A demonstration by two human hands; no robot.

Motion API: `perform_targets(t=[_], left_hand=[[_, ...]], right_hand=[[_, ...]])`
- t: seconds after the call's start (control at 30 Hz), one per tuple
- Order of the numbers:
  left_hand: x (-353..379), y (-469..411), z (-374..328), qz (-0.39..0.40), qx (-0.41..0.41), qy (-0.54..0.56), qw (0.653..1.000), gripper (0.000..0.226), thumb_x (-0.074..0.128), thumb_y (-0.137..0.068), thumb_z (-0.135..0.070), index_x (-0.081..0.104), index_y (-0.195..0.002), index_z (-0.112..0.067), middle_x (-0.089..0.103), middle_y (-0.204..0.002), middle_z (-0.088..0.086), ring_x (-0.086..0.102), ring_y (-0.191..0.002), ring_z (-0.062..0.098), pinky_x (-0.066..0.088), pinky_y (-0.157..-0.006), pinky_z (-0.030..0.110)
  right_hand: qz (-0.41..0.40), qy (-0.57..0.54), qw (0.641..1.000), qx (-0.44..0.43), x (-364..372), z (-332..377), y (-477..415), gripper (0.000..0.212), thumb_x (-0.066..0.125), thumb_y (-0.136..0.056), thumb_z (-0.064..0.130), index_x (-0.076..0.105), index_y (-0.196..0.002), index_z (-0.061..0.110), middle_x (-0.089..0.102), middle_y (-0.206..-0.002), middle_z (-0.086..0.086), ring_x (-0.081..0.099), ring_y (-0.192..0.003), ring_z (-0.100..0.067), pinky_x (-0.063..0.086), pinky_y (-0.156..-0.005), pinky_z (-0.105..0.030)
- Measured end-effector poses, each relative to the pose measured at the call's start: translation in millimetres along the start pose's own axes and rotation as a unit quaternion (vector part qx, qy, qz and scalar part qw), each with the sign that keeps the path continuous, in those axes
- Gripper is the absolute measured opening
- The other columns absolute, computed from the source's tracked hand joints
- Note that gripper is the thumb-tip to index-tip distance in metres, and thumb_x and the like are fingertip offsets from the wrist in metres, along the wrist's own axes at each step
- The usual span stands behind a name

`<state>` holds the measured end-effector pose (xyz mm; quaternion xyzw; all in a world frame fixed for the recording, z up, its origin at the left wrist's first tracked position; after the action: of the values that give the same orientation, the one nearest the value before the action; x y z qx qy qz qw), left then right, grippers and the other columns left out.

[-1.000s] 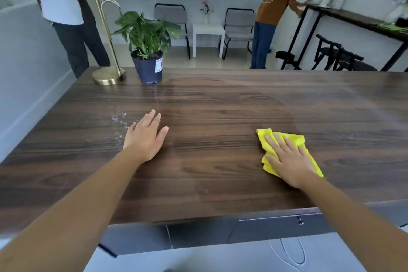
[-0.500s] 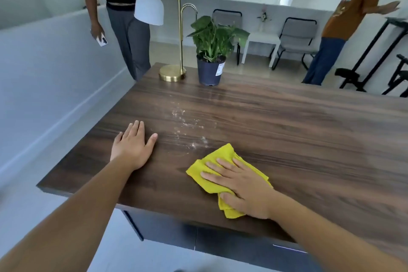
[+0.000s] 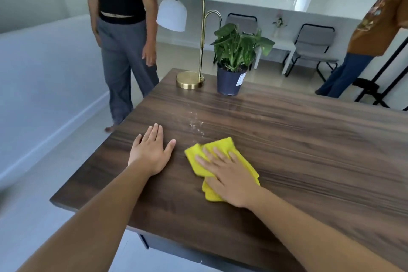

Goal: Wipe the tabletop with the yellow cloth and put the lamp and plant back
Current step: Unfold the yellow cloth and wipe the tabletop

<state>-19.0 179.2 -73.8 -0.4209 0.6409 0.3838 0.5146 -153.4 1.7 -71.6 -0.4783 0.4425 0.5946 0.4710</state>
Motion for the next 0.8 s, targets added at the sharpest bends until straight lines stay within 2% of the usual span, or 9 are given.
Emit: perform_targets(t=[0.1,0.2,0.27,0.33,0.4,0.47,0.57,0.63,0.8], left_hand=[[-0.9,-10.1,3.3,0.005,0.012,-0.001,1.000,0.070,0.013,-0.096,-0.054,0.002,-0.152,-0.013,-0.002,-0.162,-0.001,-0.004,-0.148,0.010,0.002,-0.121,0.035],[-2.4,-21.7,4.4,0.002,0.022,0.002,1.000,0.070,0.013,-0.096,-0.054,0.002,-0.152,-0.013,-0.001,-0.162,-0.001,-0.004,-0.148,0.010,0.001,-0.121,0.034],[-2.6,-29.4,4.1,0.001,0.025,0.002,1.000,0.070,0.013,-0.096,-0.054,0.003,-0.152,-0.013,-0.002,-0.162,-0.002,-0.004,-0.148,0.010,0.001,-0.121,0.034],[-2.6,-39.5,4.1,0.004,0.025,0.002,1.000,0.069,0.013,-0.097,-0.053,0.003,-0.152,-0.013,-0.002,-0.162,-0.002,-0.004,-0.148,0.010,0.001,-0.121,0.033],[-4.0,-52.0,3.7,0.006,0.024,0.003,1.000,0.069,0.013,-0.097,-0.053,0.004,-0.152,-0.012,-0.001,-0.162,-0.001,-0.003,-0.148,0.010,0.001,-0.121,0.033],[-6.7,-64.6,3.9,0.003,0.024,0.008,1.000,0.068,0.014,-0.097,-0.052,0.005,-0.152,-0.012,0.001,-0.162,-0.001,-0.002,-0.149,0.010,0.002,-0.121,0.033],[-9.7,-81.1,7.0,-0.002,0.026,0.011,1.000,0.068,0.014,-0.097,-0.052,0.005,-0.152,-0.013,0.002,-0.162,-0.001,-0.001,-0.149,0.010,0.002,-0.120,0.032],[-9.3,-86.2,8.6,-0.003,0.029,0.008,1.000,0.069,0.014,-0.097,-0.053,0.003,-0.152,-0.014,0.000,-0.162,-0.002,-0.002,-0.148,0.010,0.002,-0.120,0.032],[-7.3,-88.3,9.2,-0.008,0.033,0.013,0.999,0.069,0.011,-0.096,-0.054,0.001,-0.152,-0.015,-0.002,-0.162,-0.003,-0.005,-0.148,0.009,0.001,-0.121,0.032]], right_hand=[[0.026,-0.064,0.994,-0.090,-10.9,-39.1,27.4,0.060,0.029,-0.086,0.036,0.021,-0.145,0.038,0.015,-0.154,0.018,0.005,-0.145,-0.002,-0.008,-0.114,-0.019],[-0.019,-0.017,0.994,0.102,-21.4,-119.2,18.4,0.062,0.016,-0.084,0.048,0.009,-0.145,0.036,0.016,-0.158,0.008,0.008,-0.147,-0.011,-0.001,-0.117,-0.028],[-0.020,-0.005,0.962,0.274,-25.7,-146.5,-7.4,0.058,0.018,-0.094,0.044,0.006,-0.149,0.034,0.005,-0.161,0.004,0.003,-0.148,-0.018,0.004,-0.118,-0.043],[-0.020,-0.022,0.936,0.350,-25.8,-139.6,-46.3,0.058,0.022,-0.098,0.042,0.003,-0.151,0.030,-0.001,-0.161,0.002,-0.001,-0.148,-0.024,0.003,-0.118,-0.049],[-0.023,-0.025,0.951,0.307,-23.4,-110.5,-83.4,0.058,0.024,-0.098,0.041,0.004,-0.151,0.029,-0.001,-0.161,0.001,-0.001,-0.148,-0.026,0.004,-0.118,-0.050],[-0.020,-0.019,0.984,0.178,-17.4,-73.4,-100.3,0.057,0.027,-0.097,0.038,0.009,-0.150,0.033,0.003,-0.161,0.005,0.001,-0.148,-0.022,0.003,-0.118,-0.048],[-0.002,-0.086,0.996,-0.014,-19.8,-56.4,-76.5,0.062,0.031,-0.084,0.033,0.027,-0.145,0.039,0.016,-0.155,0.018,0.006,-0.144,-0.003,-0.001,-0.118,-0.028],[-0.003,-0.134,0.990,-0.044,-28.3,-87.1,-54.2,0.061,0.037,-0.080,0.025,0.038,-0.140,0.038,0.026,-0.149,0.020,0.013,-0.141,0.003,0.004,-0.118,-0.021],[-0.039,-0.035,0.957,0.285,-38.8,-189.9,-64.3,0.054,0.024,-0.094,0.038,0.017,-0.148,0.035,0.012,-0.160,0.005,0.007,-0.148,-0.016,0.007,-0.119,-0.042]])
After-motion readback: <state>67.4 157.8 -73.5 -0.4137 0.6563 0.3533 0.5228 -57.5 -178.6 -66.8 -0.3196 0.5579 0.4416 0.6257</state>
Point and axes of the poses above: each hand's wrist, its own y-axis away from the middle knuckle, its own x-axis out of the palm, z = x × y, the point moved 3 cm from there along -y, towards the middle knuckle
